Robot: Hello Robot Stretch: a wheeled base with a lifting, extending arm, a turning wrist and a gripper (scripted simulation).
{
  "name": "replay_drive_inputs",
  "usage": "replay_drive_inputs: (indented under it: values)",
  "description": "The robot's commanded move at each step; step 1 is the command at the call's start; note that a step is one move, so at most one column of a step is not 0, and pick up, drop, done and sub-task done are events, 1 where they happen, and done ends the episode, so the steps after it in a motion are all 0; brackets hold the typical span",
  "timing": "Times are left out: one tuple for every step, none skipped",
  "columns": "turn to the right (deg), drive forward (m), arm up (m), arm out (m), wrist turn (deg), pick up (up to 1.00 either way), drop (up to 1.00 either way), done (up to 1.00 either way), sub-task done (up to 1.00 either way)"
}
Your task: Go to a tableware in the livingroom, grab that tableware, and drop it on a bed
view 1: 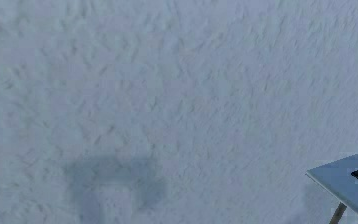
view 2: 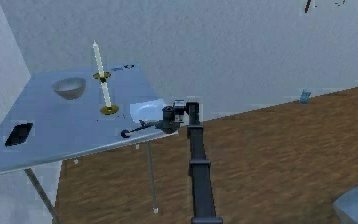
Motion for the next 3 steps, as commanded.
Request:
replay_drive_inputs:
  values:
    - [0.0, 0.00, 0.10, 0.00, 0.0, 0.00, 0.00, 0.00, 0.00]
    - [0.0, 0.00, -0.10, 0.00, 0.0, 0.00, 0.00, 0.00, 0.00]
    - [0.0, 0.00, 0.10, 0.00, 0.0, 0.00, 0.00, 0.00, 0.00]
